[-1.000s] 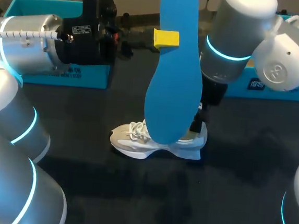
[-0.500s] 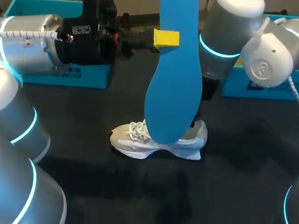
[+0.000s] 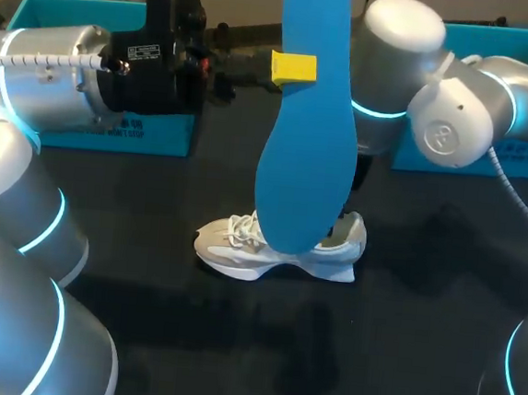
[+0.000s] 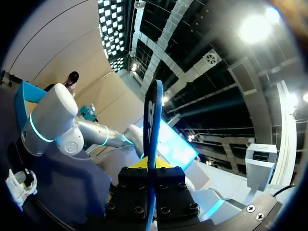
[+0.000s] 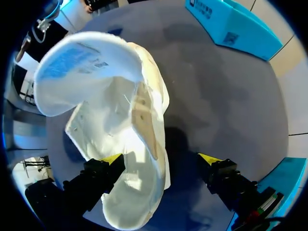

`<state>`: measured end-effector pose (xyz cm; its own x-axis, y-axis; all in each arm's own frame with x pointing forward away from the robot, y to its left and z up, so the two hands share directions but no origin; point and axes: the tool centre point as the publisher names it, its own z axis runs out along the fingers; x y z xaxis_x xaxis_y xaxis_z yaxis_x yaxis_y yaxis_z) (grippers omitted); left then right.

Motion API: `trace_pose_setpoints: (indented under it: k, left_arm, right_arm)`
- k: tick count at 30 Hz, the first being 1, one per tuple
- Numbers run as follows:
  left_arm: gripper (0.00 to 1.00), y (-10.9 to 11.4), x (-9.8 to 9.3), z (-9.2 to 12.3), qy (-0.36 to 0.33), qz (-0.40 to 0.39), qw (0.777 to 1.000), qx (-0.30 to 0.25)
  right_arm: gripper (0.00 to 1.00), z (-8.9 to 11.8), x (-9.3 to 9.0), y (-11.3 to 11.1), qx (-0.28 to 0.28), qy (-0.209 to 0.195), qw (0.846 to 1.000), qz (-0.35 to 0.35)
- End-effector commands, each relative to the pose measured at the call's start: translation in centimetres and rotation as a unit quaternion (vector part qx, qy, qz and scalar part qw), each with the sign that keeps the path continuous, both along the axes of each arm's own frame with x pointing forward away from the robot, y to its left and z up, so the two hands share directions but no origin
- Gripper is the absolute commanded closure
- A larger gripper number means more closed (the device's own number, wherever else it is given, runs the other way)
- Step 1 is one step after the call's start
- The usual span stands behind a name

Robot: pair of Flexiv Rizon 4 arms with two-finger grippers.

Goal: Take the shoe out of the shoebox, open the shoe tongue, remove and reinsert the insole, then place the shoe into the shoebox

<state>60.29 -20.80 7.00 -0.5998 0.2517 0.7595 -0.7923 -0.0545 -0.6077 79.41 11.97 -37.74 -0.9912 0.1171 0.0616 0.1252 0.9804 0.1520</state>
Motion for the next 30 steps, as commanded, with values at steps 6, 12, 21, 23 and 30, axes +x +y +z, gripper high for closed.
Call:
trace_pose_setpoints:
  k: [6,12,21,23,30]
  left_arm:
    - [1.00,-0.4,0.0,0.1,0.000,0.001,1.000,-0.001]
    - [1.00,-0.4,0.0,0.1,0.000,0.001,1.000,-0.001]
    - [1.00,-0.4,0.0,0.1,0.000,0.001,1.000,-0.001]
    - [1.00,-0.4,0.0,0.1,0.000,0.001,1.000,-0.001]
    - [1.00,-0.4,0.0,0.1,0.000,0.001,1.000,-0.001]
  right_arm:
    - [0.54,-2.0,0.2,0.5,-0.003,0.015,1.000,-0.001]
    - [0.62,-2.8,0.1,0.6,-0.002,0.023,1.000,-0.003]
    - [1.00,-2.8,-0.4,0.6,-0.004,0.033,0.999,-0.012]
    - [1.00,-2.6,-0.5,0.7,-0.004,0.036,0.999,-0.016]
    - [1.00,-1.6,-1.1,0.7,0.003,0.076,0.995,-0.062]
